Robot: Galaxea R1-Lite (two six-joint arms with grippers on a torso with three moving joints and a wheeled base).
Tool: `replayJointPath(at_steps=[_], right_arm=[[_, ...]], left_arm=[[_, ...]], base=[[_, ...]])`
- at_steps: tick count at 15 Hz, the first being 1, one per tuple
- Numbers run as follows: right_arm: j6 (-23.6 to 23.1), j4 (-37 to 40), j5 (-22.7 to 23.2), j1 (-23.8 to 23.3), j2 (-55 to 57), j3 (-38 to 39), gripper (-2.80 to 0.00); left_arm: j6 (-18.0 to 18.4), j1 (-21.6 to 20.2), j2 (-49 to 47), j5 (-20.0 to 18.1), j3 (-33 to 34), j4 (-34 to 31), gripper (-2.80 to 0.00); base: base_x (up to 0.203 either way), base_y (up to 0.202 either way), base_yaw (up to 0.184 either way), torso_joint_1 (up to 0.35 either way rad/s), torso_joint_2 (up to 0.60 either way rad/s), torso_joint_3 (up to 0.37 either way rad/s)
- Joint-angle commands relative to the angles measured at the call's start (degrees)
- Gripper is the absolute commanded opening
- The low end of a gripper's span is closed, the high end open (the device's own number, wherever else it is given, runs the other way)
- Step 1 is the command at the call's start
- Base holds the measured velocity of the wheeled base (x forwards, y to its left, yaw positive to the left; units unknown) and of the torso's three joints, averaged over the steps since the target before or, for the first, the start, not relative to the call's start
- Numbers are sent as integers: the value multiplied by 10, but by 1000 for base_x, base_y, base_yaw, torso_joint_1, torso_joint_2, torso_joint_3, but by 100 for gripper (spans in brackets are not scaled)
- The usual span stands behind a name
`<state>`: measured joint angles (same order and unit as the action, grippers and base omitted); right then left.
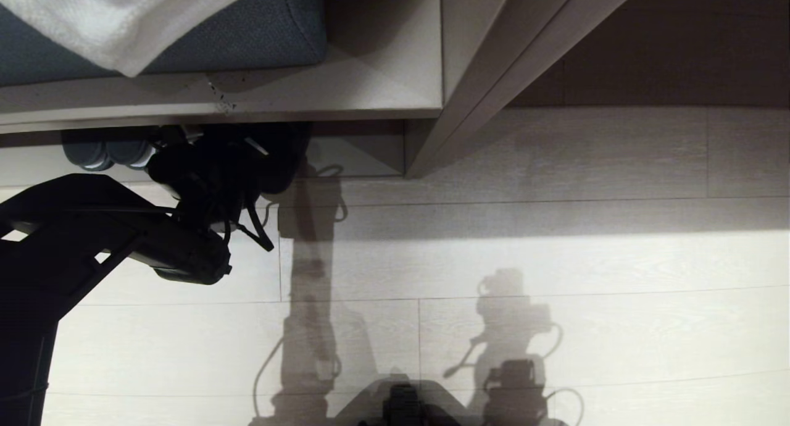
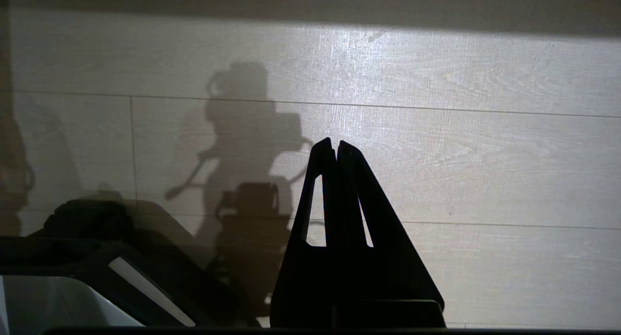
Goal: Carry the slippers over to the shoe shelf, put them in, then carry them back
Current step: Pick up the slippers in the shoe cabinet
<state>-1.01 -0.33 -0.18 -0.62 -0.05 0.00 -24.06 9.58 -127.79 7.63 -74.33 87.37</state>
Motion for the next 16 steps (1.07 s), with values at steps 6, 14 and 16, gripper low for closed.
replayJointPath(at_steps=[6,14,16], right_arm=[[0,0,0,0,-22,23,-280],[0,0,0,0,-22,23,-280],[0,0,0,0,-22,23,-280]], left_arm=[[9,12,-53,1,-107,3,0],[80,13,-109,7,-230,3,0],[85,13,-107,11,-231,3,-67]], base=[[0,0,0,0,0,0],[0,0,0,0,0,0],[0,0,0,0,0,0]])
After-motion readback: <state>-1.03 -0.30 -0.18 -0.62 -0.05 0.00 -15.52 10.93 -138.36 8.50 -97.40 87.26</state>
